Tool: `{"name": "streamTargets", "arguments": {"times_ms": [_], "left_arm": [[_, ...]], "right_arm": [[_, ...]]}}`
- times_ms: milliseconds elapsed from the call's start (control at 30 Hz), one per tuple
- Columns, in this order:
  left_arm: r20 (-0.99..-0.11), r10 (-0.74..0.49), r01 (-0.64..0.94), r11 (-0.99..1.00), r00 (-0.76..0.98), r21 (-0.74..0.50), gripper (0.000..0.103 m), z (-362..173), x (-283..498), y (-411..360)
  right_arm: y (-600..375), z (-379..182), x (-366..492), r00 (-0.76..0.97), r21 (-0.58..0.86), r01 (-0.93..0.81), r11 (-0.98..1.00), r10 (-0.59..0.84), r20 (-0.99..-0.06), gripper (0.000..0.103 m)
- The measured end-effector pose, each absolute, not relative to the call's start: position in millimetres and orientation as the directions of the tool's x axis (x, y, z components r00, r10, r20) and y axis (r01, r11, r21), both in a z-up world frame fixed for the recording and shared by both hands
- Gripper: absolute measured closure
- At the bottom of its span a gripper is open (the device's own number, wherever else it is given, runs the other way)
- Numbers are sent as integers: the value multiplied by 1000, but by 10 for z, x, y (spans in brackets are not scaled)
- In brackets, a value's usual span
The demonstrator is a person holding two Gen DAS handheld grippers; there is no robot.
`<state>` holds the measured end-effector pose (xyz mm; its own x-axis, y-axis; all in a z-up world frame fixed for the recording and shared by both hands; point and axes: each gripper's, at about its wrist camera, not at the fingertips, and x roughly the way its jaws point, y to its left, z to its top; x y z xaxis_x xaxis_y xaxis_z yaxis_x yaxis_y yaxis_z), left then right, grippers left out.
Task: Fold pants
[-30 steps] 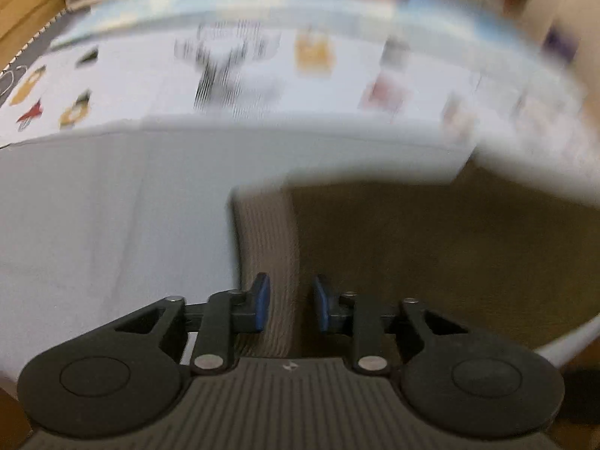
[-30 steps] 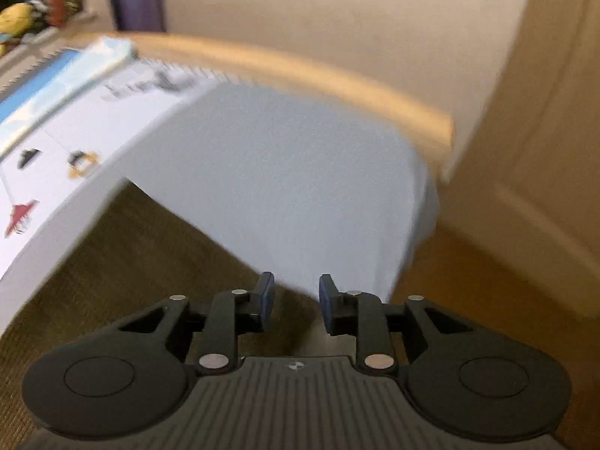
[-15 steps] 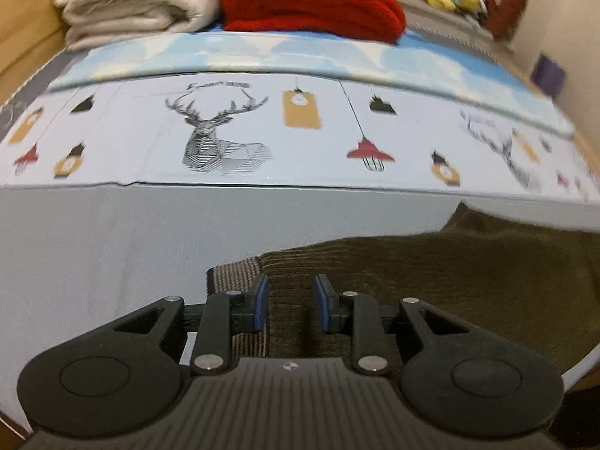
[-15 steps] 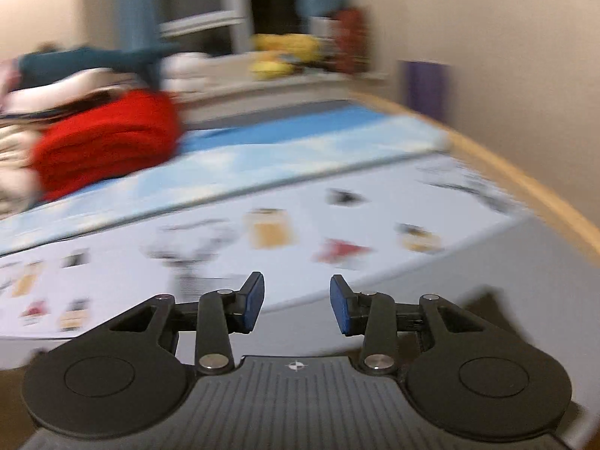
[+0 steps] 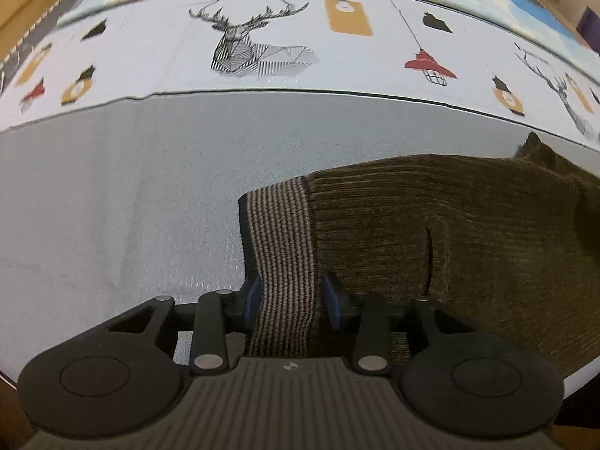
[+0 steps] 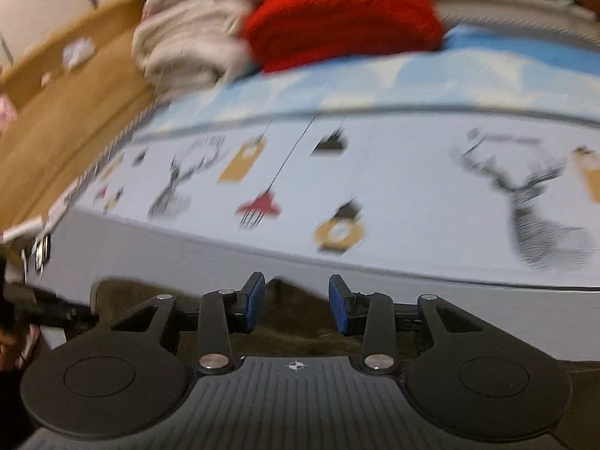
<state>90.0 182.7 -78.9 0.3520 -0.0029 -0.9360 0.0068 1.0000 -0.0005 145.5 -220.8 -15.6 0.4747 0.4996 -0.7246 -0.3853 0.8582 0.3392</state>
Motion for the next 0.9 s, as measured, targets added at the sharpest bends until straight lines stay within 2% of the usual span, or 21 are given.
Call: {"name": "streamTargets", "arguments": {"times_ms": [200, 300, 367, 433, 467, 567, 633, 733, 800, 833, 867, 900], "left_arm": [[-933, -25, 24, 1000, 358, -17, 58, -797, 899, 1876], [-935, -31, 23, 999, 354, -24, 56, -801, 906, 1900], [-936, -30, 28, 999, 351, -21, 56, -799, 911, 1900], [-937, -27, 33, 999, 348, -16, 56, -796, 919, 1886], [-938, -27, 36, 999, 346, -15, 56, -796, 922, 1880], [-939, -27, 37, 999, 342, -15, 56, -791, 928, 1877], [-940, -23, 37, 999, 341, -11, 53, -778, 924, 1875], [-940, -11, 39, 999, 342, 3, 48, -767, 904, 1880], [-940, -11, 35, 999, 340, 1, 48, -764, 894, 1887], [-940, -9, 34, 999, 341, 3, 48, -761, 886, 1885], [-940, -5, 35, 999, 342, 8, 48, -760, 878, 1877], [-939, 0, 36, 999, 343, 13, 48, -758, 872, 1867]], "right_arm": [[-1886, -535, 1784, 377, 380, -354, 855, 502, -778, 58], [-1750, -745, 1943, 314, 418, -333, 845, 517, -796, 59], [-1655, -789, 1999, 320, 407, -348, 845, 515, -795, 92], [-1620, -760, 2077, 375, 401, -340, 851, 514, -772, 94], [-1627, -742, 2103, 401, 408, -326, 853, 516, -757, 103], [-1639, -674, 2157, 478, 412, -291, 864, 504, -719, 103], [-1621, -665, 2200, 488, 379, -283, 881, 473, -734, 103], [-1694, -608, 2214, 451, 389, -289, 875, 482, -751, 98], [-1757, -570, 2191, 414, 411, -310, 857, 511, -753, 80], [-1779, -553, 2159, 405, 419, -325, 848, 525, -748, 61], [-1786, -548, 2121, 391, 418, -345, 840, 534, -750, 52], [-1764, -565, 2088, 369, 408, -368, 836, 534, -761, 51]]}}
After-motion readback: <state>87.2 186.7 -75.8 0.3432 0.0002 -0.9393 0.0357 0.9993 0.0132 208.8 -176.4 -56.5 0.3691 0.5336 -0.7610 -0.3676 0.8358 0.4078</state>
